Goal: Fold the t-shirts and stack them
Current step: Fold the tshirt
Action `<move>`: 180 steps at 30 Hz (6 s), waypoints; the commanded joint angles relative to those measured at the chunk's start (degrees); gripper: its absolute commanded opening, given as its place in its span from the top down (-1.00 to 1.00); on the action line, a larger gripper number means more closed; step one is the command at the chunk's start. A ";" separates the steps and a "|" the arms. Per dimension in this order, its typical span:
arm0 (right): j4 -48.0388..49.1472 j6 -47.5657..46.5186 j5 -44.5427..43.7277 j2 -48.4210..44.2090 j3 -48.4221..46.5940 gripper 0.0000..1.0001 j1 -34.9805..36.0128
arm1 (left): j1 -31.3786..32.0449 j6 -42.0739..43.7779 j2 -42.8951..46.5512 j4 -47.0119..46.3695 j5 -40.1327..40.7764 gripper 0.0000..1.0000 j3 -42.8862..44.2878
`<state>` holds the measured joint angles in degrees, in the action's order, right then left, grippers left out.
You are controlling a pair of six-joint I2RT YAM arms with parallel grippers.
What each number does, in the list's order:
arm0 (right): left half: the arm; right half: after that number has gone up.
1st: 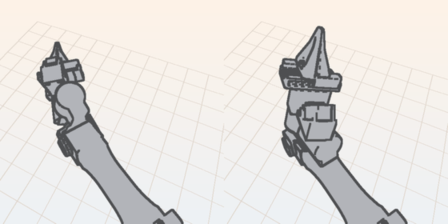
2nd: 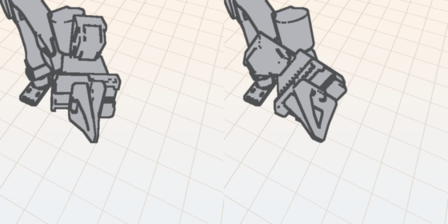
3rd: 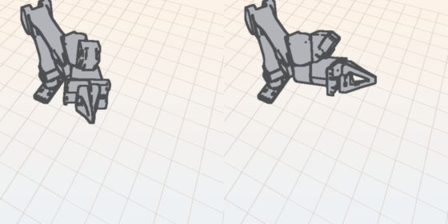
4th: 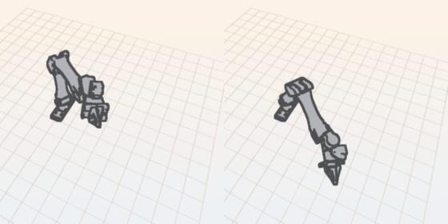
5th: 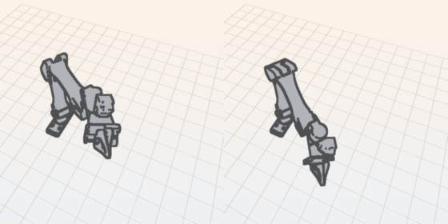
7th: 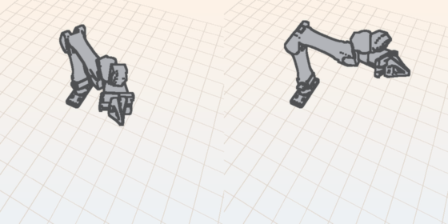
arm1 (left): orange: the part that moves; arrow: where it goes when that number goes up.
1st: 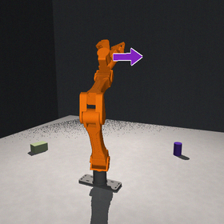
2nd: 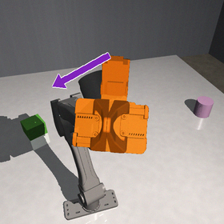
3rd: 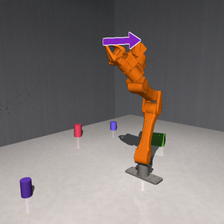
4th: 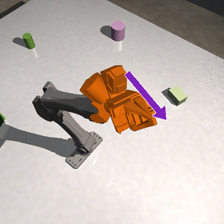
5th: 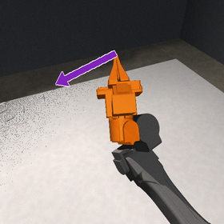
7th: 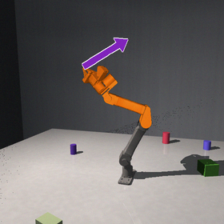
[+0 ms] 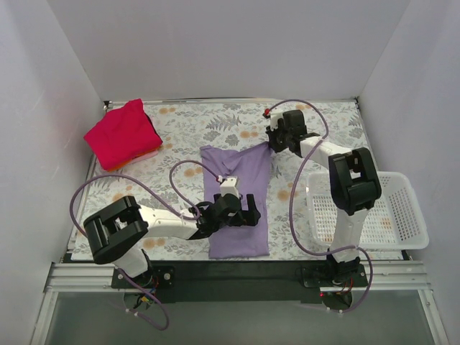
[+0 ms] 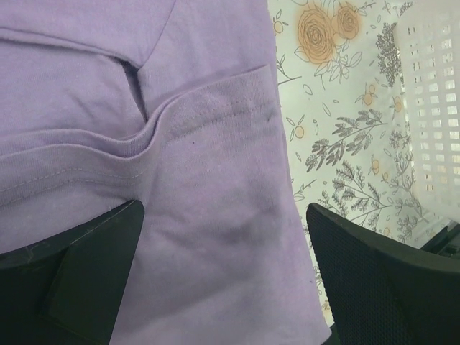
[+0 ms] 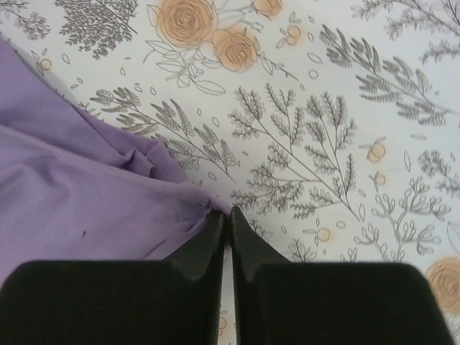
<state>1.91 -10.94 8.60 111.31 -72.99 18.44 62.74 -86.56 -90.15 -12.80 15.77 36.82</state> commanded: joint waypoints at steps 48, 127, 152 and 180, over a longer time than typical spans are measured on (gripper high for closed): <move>-4.37 5.92 1.49 -13.47 2.49 -0.24 -2.62 | 0.28 2.97 0.76 18.68 0.22 -0.83 6.14; -3.84 35.72 -18.01 -24.82 37.92 -0.21 50.03 | -51.58 20.47 -27.35 -5.31 -36.42 0.97 31.12; -7.36 31.60 -24.06 -38.44 32.30 -0.24 51.88 | -50.62 19.68 -5.15 4.97 -19.38 -0.88 26.13; -24.32 54.79 -20.91 -57.24 47.67 -0.20 51.79 | -7.47 -8.26 41.80 43.73 -8.74 -0.78 -10.45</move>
<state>-22.04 39.88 -13.80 56.38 -26.57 69.89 51.53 -88.42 -50.00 25.15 6.90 27.73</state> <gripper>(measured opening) 0.601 0.894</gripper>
